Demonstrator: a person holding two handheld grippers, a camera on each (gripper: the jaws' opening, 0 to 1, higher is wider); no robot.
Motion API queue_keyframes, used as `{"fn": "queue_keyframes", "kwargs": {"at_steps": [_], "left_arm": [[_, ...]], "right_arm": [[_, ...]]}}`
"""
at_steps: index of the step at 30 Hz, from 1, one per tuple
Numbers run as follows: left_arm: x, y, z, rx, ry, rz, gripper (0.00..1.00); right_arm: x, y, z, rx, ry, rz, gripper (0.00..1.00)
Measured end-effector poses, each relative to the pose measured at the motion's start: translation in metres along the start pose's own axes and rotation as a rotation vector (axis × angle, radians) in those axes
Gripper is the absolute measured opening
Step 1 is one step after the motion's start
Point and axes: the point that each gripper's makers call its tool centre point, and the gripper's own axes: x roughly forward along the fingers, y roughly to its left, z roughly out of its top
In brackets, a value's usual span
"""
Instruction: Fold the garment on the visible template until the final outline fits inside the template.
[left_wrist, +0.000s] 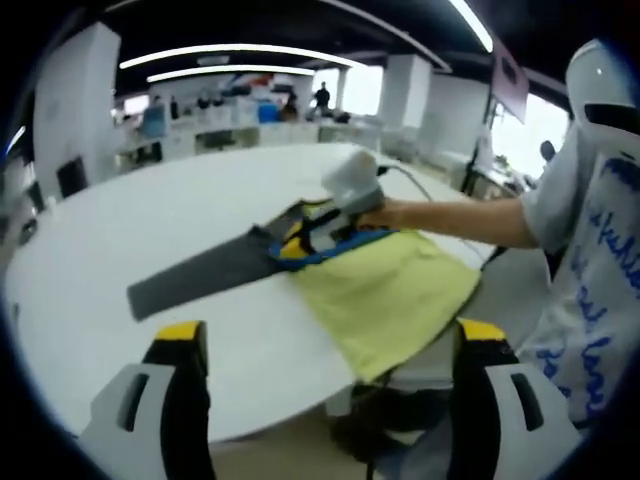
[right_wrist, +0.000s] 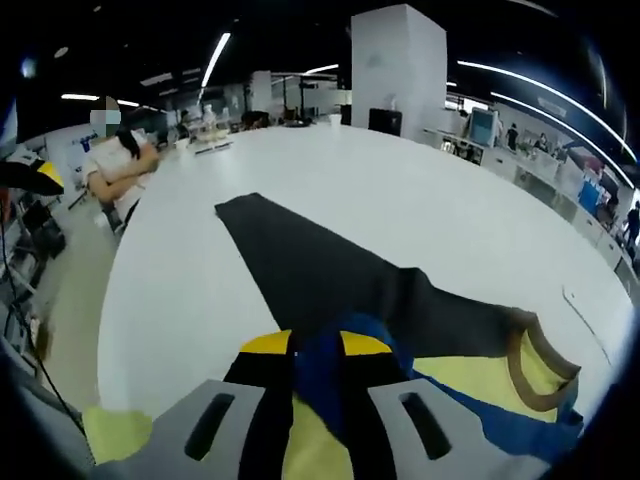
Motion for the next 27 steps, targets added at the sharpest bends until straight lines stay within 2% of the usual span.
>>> {"fn": "queue_keyframes", "kwargs": {"at_steps": [1,5,7,9,12,18,22,25,27], "left_arm": [[0.001,-0.001,-0.001,0.0,0.004,-0.004,0.97],[0.001,-0.003,0.002,0.005,0.001,-0.008,0.96],[0.001,-0.002,0.004,0.006,-0.003,-0.005,0.97],[0.0,-0.002,0.004,0.009,-0.004,-0.002,0.97],[0.0,-0.002,0.005,0.009,-0.005,-0.002,0.97],[0.002,-0.003,0.003,0.009,0.005,-0.005,0.97],[0.005,-0.006,0.007,0.021,0.004,-0.018,0.97],[0.006,-0.008,0.009,0.033,0.008,-0.025,0.97],[0.008,-0.01,0.011,0.039,0.013,-0.029,0.97]], "right_arm": [[0.0,0.003,-0.004,-0.025,0.006,-0.003,0.18],[0.005,0.016,-0.01,-0.019,0.011,0.025,0.22],[0.011,0.015,-0.014,-0.067,0.022,0.018,0.19],[0.013,0.014,-0.014,-0.079,0.026,0.012,0.13],[0.015,0.011,-0.018,-0.047,0.04,0.016,0.03],[0.004,0.018,-0.009,0.009,0.017,0.042,0.03],[0.003,0.025,-0.013,0.023,0.028,0.06,0.05],[0.0,0.04,-0.013,0.076,0.021,0.119,0.01],[0.0,0.042,-0.014,0.073,0.023,0.118,0.01]]}}
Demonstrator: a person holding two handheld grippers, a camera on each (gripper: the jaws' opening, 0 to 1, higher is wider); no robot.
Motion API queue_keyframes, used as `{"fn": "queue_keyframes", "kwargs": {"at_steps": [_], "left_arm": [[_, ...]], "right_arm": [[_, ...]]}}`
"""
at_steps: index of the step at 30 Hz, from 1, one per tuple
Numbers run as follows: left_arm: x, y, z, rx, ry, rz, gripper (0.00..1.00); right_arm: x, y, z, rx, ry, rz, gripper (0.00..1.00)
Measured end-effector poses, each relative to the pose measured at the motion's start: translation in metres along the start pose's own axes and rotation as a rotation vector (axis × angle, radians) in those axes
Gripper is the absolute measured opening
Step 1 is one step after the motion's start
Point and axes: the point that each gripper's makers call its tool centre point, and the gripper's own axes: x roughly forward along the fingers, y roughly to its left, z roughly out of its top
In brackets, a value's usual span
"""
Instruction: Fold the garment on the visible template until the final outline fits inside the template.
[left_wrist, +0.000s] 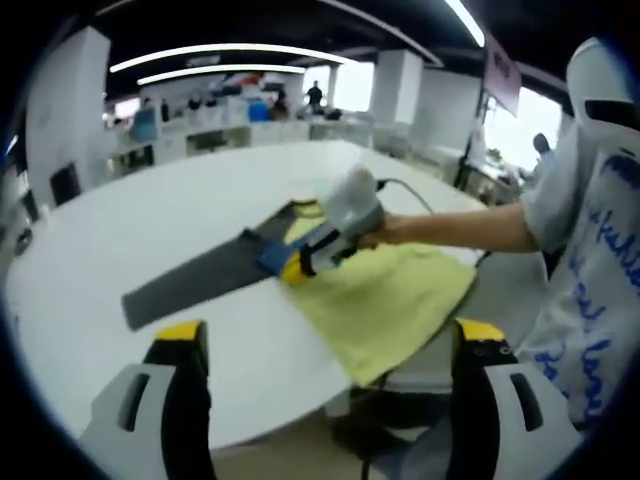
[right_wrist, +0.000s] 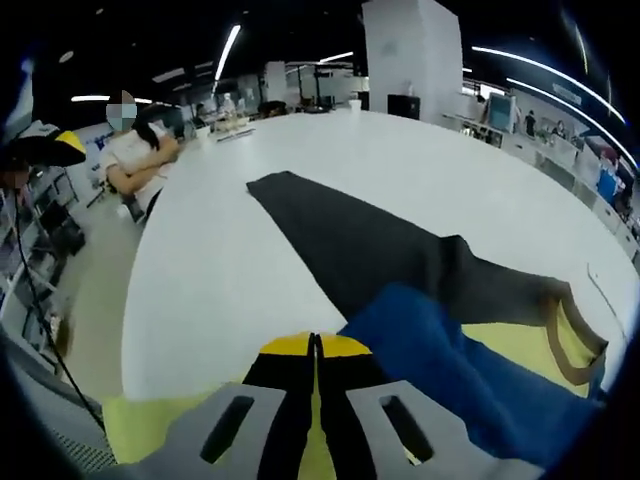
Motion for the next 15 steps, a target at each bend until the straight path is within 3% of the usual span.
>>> {"fn": "queue_keyframes", "kwargs": {"at_steps": [2,6,15], "left_arm": [[0.001,-0.003,0.002,0.011,0.007,-0.004,0.97],[0.001,-0.005,0.007,0.02,-0.003,-0.008,0.97],[0.013,-0.019,0.015,0.053,0.0,-0.036,0.98]], "right_arm": [[-0.003,-0.001,0.001,-0.035,-0.014,-0.024,0.01],[-0.013,-0.008,0.005,-0.015,-0.034,-0.029,0.07],[-0.063,-0.043,0.002,-0.009,-0.06,-0.123,0.1]]}}
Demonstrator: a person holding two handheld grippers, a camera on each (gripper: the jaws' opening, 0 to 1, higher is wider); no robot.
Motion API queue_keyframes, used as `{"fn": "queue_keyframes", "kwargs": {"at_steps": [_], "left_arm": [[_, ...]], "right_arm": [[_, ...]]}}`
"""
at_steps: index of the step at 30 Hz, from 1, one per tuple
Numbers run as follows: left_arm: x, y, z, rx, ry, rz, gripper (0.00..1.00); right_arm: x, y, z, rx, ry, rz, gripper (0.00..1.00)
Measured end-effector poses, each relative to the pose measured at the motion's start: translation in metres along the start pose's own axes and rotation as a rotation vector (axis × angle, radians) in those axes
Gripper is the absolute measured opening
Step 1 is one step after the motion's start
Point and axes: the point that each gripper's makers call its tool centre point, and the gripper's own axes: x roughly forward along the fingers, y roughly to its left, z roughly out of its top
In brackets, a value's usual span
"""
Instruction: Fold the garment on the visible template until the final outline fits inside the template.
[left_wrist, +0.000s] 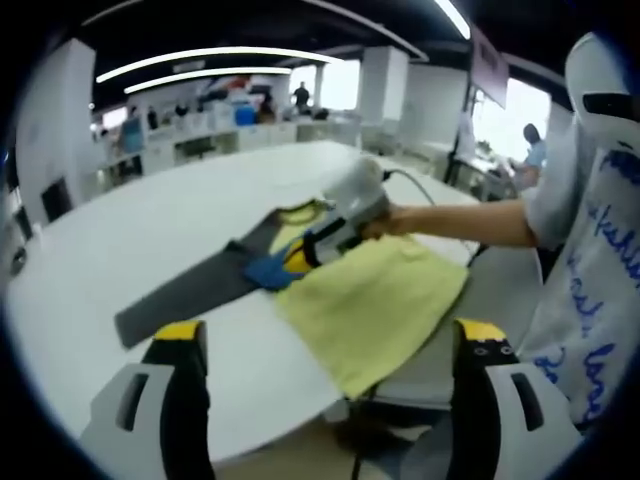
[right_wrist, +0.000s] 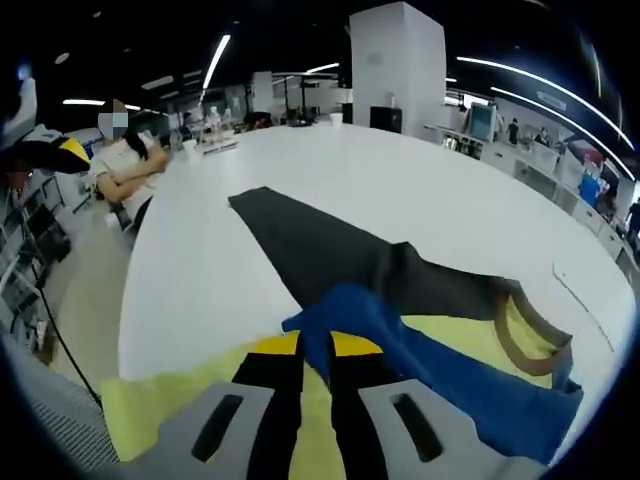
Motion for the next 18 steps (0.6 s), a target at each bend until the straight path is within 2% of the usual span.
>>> {"fn": "queue_keyframes", "kwargs": {"at_steps": [8,14,18], "left_arm": [[0.009,-0.016,0.011,0.037,-0.003,-0.026,0.99],[0.017,-0.034,0.016,0.048,0.005,-0.034,0.99],[0.02,-0.046,0.018,0.051,0.008,-0.035,0.99]], "right_arm": [[-0.046,-0.031,-0.011,0.031,-0.026,-0.074,0.15],[-0.073,-0.044,-0.022,0.044,-0.04,-0.109,0.18],[-0.087,-0.051,-0.029,0.038,-0.039,-0.127,0.24]]}}
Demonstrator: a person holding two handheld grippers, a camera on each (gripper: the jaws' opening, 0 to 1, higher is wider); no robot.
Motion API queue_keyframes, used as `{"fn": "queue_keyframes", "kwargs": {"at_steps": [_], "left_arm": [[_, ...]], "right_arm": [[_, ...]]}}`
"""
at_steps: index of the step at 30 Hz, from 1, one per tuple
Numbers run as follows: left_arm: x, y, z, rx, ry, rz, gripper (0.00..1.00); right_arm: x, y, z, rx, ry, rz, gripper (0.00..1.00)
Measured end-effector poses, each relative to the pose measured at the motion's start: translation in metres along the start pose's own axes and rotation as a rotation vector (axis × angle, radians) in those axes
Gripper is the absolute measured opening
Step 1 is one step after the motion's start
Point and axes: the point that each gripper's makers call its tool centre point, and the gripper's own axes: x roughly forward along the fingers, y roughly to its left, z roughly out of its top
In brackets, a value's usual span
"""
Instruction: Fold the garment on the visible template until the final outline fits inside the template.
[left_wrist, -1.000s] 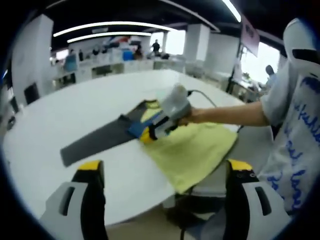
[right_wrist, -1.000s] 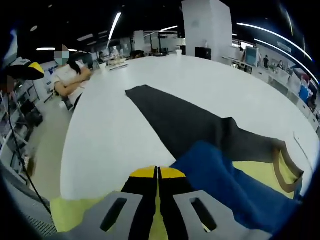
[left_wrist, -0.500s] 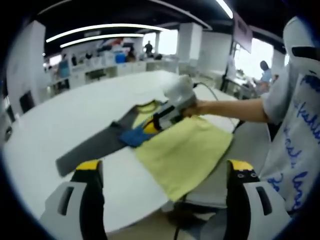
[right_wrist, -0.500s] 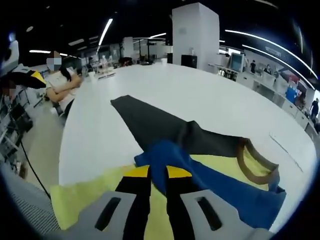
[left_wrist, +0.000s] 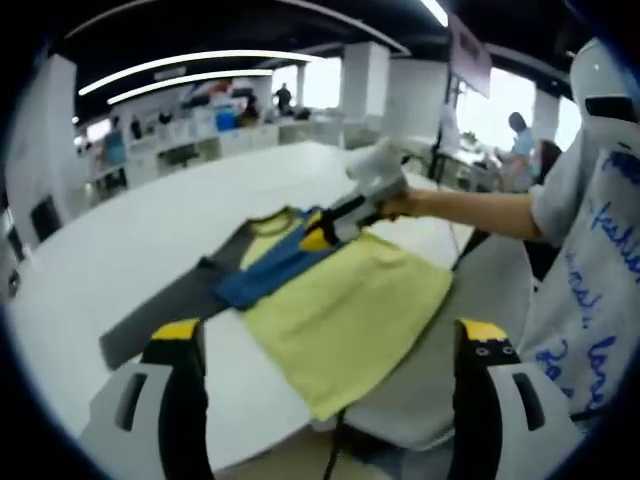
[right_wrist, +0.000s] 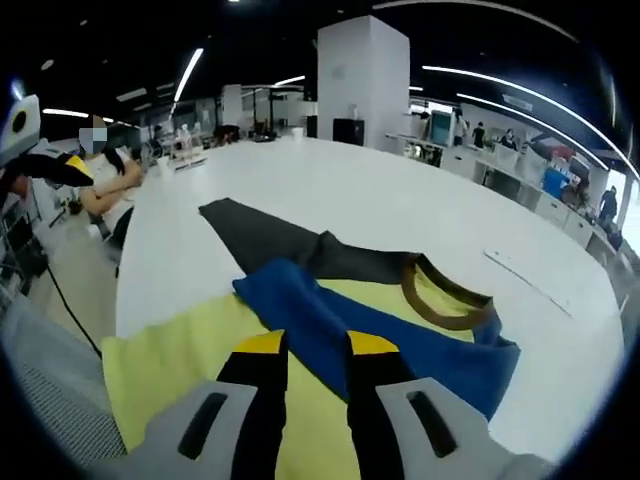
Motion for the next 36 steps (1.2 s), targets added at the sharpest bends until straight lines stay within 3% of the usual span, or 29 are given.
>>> {"fn": "queue_keyframes", "kwargs": {"at_steps": [8,26,31,36], "left_arm": [[0.008,-0.019,0.005,0.002,0.001,0.009,0.99],[0.034,-0.053,0.021,0.007,-0.01,0.013,0.99],[0.036,-0.06,0.019,-0.005,-0.005,0.025,0.99],[0.033,-0.06,0.016,-0.016,0.008,0.047,0.99]], "right_arm": [[-0.026,-0.024,-0.014,0.0,0.008,-0.038,0.35],[-0.071,-0.076,-0.055,0.013,0.044,-0.088,0.5],[-0.076,-0.09,-0.078,0.039,0.072,-0.096,0.51],[-0.084,-0.107,-0.095,0.084,0.069,-0.133,0.44]]}}
